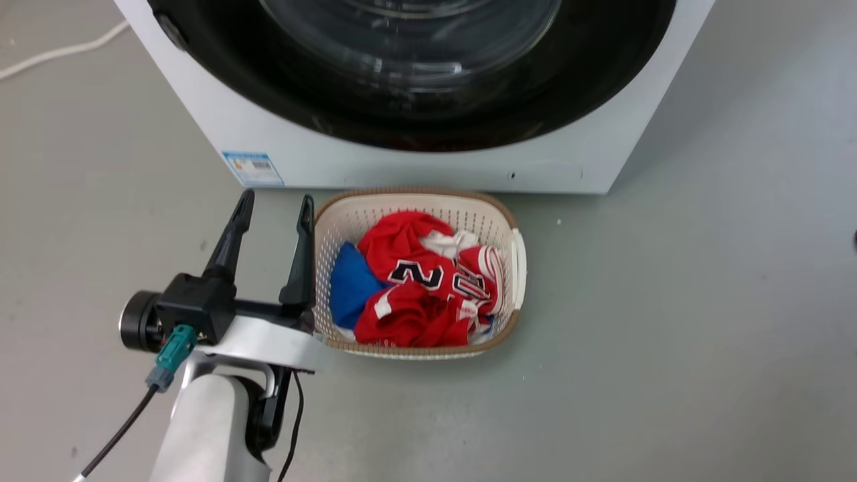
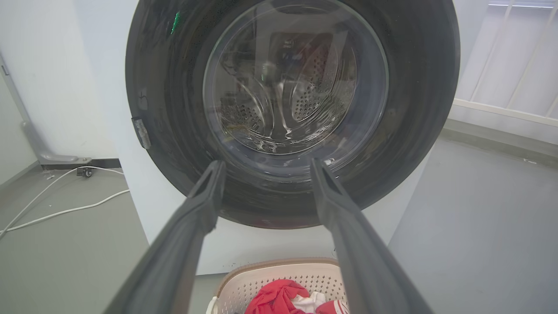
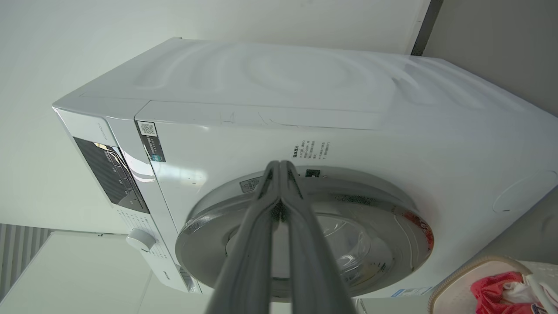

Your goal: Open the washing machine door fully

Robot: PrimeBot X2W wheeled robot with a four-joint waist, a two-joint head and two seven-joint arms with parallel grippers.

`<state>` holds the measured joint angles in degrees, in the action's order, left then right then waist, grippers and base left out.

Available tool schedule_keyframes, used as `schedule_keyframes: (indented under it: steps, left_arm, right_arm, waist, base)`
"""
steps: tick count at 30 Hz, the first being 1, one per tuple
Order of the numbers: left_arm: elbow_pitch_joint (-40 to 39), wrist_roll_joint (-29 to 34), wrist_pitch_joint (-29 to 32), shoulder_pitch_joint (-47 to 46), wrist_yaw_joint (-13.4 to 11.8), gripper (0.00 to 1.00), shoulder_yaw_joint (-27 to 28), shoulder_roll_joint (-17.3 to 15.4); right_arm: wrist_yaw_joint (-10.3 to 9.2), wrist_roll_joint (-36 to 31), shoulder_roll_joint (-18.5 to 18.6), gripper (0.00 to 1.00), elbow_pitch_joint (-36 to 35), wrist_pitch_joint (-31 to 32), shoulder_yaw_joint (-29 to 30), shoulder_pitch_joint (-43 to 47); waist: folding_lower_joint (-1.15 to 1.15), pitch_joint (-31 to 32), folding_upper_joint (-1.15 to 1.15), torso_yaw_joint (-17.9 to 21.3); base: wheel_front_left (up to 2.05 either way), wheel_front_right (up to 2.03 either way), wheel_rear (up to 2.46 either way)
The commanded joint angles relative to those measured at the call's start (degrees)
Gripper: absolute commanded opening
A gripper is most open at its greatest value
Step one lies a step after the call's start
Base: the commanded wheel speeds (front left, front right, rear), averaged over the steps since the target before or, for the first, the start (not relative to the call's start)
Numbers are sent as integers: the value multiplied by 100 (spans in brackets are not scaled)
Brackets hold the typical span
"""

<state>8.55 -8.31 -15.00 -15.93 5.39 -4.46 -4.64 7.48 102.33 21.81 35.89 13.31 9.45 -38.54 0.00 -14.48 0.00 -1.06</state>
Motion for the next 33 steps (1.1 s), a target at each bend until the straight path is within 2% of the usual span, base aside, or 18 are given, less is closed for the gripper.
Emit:
schedule_keyframes:
  steps: [1, 4, 9, 15, 21, 27, 33]
  left_arm:
    - [-110, 26, -27, -142, -20, 100, -1, 39]
    - [-265, 64, -27, -291, -33, 100, -30, 64]
    - [-442, 71, -27, -494, -13, 100, -119, 92]
    - [-551, 51, -26, -637, -23, 100, -257, 134]
    - [-569, 0, -26, -751, -43, 100, -369, 161]
    - [-586, -39, -26, -834, -89, 100, -463, 173]
    - [-548, -34, -27, -840, -121, 100, -479, 178]
  right_arm:
    - [2, -62, 201, 0, 221, 198, -239, -469]
    - [2, -202, 475, 0, 582, 524, -638, -1180]
    - [2, -561, 680, 0, 1148, 950, -1320, -2250]
    - [2, -985, 501, 0, 1737, 1186, -1915, -3330]
    - [2, -1258, 258, 0, 2120, 1249, -2233, -4057]
    - [2, -1372, 118, 0, 2375, 1326, -2344, -4463]
    - [2, -1370, 126, 0, 2441, 1775, -2452, -4491]
  waist:
    - [0, -439, 0, -79]
    - [0, -685, 0, -135]
    - [0, -1000, 0, -260]
    - [0, -1303, 0, -416]
    - [0, -1534, 0, -555]
    - [0, -1679, 0, -633]
    - [0, -1682, 0, -617]
  base:
    - [0, 0, 0]
    - [0, 0, 0]
    - [0, 0, 0]
    - [0, 0, 0]
    - [0, 0, 0]
    - [0, 0, 0]
    - [0, 0, 0]
